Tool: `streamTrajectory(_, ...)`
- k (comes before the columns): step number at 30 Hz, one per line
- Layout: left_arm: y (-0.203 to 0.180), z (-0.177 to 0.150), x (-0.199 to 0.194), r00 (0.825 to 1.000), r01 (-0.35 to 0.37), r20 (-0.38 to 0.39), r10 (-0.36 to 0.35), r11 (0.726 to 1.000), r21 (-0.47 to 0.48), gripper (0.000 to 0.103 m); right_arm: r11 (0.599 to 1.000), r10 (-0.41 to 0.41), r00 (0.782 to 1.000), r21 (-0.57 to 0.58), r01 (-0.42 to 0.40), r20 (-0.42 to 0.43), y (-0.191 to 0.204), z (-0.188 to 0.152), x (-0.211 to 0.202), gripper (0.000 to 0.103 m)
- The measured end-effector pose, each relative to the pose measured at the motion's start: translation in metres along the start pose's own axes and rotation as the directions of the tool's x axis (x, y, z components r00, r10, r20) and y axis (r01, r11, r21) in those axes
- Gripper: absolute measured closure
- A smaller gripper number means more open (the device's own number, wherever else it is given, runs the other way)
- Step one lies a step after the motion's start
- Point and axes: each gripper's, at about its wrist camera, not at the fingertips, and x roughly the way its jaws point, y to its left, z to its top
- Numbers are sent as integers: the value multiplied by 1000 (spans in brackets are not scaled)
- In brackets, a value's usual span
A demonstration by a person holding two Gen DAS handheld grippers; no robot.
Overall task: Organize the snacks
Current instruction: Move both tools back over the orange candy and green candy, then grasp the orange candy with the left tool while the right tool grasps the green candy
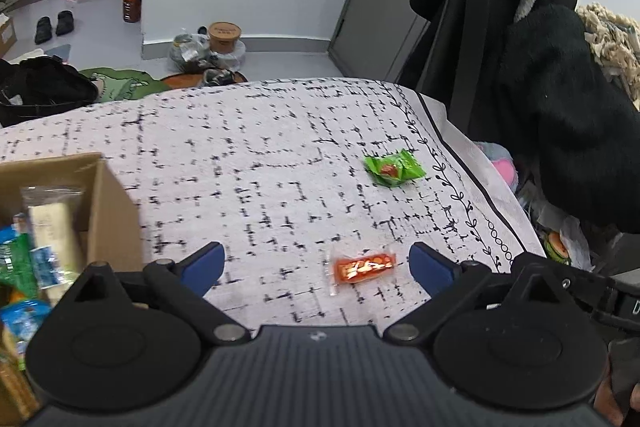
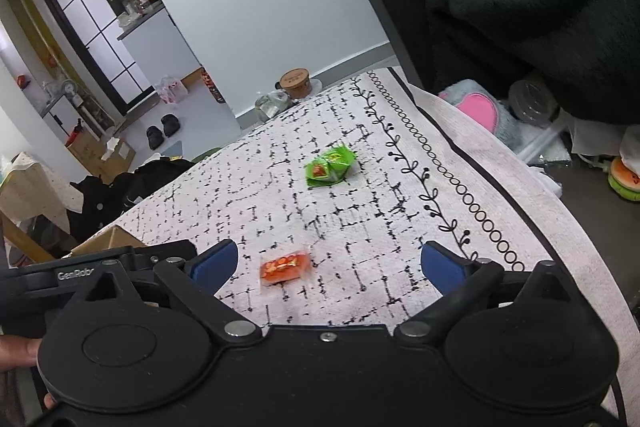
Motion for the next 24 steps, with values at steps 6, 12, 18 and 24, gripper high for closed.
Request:
streamTrajectory(6,-11,1,24,999,17,-46,-17,1000,-12,10,1000,-7,1000,15,7,-9,-11,1,6,4)
streamTrajectory(12,-21,-1,42,997,20,-74,-20,1000,-10,14,1000,-13,1000,25,14,-26,-21,0,14,7)
streamTrajectory(18,-30,-7,62,994,24,-110,-27,999,-24,15,999,-10,999,31,11,-36,-26,2,23,10)
streamTrajectory(24,-31,-8,83,991,0,-132,-6,999,-45,15,999,-12,999,35,14,-45,-31,6,35,11)
